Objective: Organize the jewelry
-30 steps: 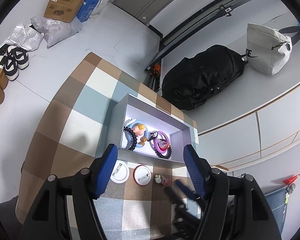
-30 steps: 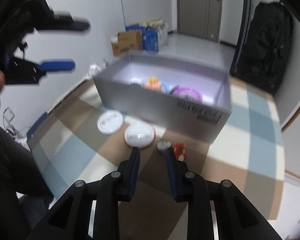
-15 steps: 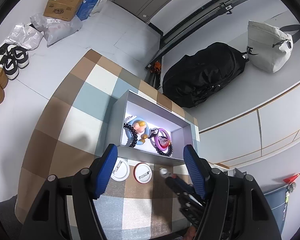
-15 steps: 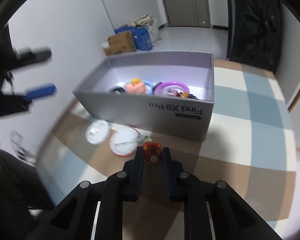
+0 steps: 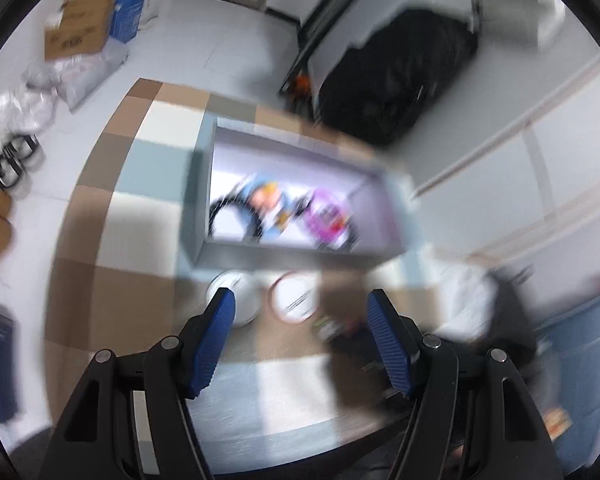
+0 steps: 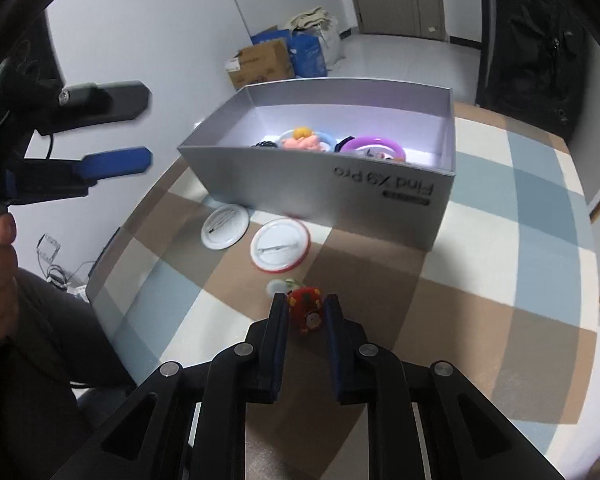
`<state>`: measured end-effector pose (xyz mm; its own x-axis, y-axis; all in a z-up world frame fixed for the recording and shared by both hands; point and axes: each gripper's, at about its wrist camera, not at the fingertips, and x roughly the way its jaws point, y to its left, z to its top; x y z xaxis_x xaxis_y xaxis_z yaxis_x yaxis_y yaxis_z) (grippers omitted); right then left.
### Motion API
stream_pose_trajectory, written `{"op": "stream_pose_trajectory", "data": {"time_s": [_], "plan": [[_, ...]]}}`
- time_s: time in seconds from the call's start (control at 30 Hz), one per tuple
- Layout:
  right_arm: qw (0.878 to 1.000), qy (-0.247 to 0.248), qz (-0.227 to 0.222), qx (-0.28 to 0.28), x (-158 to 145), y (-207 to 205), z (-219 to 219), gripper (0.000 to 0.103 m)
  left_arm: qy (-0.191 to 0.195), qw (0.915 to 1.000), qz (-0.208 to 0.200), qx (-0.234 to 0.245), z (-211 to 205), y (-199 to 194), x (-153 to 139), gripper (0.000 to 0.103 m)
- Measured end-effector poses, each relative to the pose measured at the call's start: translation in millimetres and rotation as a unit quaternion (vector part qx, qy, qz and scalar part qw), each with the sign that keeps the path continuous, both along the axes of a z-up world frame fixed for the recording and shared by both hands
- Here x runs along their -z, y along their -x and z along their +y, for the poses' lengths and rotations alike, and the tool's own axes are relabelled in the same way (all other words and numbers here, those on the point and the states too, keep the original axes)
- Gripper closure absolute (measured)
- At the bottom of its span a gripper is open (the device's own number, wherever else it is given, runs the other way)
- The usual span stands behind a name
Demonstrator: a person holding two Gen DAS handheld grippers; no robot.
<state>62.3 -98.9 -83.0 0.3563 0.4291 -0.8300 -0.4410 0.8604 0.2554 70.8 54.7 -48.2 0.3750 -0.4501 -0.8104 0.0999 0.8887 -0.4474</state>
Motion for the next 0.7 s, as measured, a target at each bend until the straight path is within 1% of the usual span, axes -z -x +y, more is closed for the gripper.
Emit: {"op": "stream_pose_trajectory", "data": {"time_s": [0.03, 0.1, 0.13, 0.17, 0.23, 0.27, 0.37, 0.43, 0.47, 0.53, 0.57, 0.6, 0.63, 0.67, 0.7], "plan": [[1.0, -0.002, 0.001, 0.006, -1, -1, -2, 0.086, -0.022, 0.9997, 0.002, 0.011, -8, 2, 6, 0.039], [1.0, -0.016, 0.002, 0.007, -5, -2, -7, 0.091, -0.036, 0.9985, 0.009, 0.039, -21, 5, 13, 0.04], [1.0, -0.019, -0.002, 0.008, -8, -1, -8, 0.095, -0.044, 0.9976, 0.008, 0.053, -29, 7, 16, 0.039], [1.0, -0.024, -0.004, 0.006, -11, -1, -9, 0.097, -0.059, 0.9961, 0.003, 0.067, -38, 9, 20, 0.039], [1.0, -0.023, -0.01, -0.002, -13, 3, -5, 0.099, -0.085, 0.9936, 0.002, 0.075, -48, 8, 24, 0.039], [1.0, -0.018, -0.012, -0.005, -13, 4, -3, 0.099, -0.092, 0.9932, 0.004, 0.072, -51, 6, 29, 0.039], [1.0, -0.018, -0.009, -0.007, -11, 7, -2, 0.1, -0.066, 0.9952, 0.031, 0.065, -48, 1, 42, 0.04], [1.0, -0.022, -0.007, -0.007, -9, 8, -2, 0.1, -0.057, 0.9954, 0.048, 0.06, -46, -4, 51, 0.04], [1.0, -0.025, -0.006, -0.006, -8, 7, -6, 0.1, -0.054, 0.9963, 0.036, 0.057, -45, -3, 48, 0.04], [1.0, -0.026, -0.005, -0.002, -9, 8, -9, 0.1, -0.069, 0.9948, 0.035, 0.065, -47, -3, 49, 0.04], [1.0, -0.028, -0.004, 0.002, -9, 7, -11, 0.1, -0.09, 0.9935, 0.029, 0.064, -48, -1, 49, 0.04], [1.0, -0.031, -0.002, 0.006, -8, 6, -13, 0.1, -0.118, 0.9908, 0.023, 0.062, -50, 1, 47, 0.04], [1.0, -0.029, -0.002, 0.011, -8, 6, -15, 0.1, -0.158, 0.9853, 0.017, 0.063, -54, 3, 47, 0.04], [0.999, -0.029, 0.0, 0.017, -8, 5, -17, 0.1, -0.182, 0.9809, 0.013, 0.068, -57, 5, 46, 0.04], [0.999, -0.03, 0.003, 0.02, -7, 4, -18, 0.1, -0.187, 0.9799, 0.012, 0.067, -57, 6, 46, 0.04]]}}
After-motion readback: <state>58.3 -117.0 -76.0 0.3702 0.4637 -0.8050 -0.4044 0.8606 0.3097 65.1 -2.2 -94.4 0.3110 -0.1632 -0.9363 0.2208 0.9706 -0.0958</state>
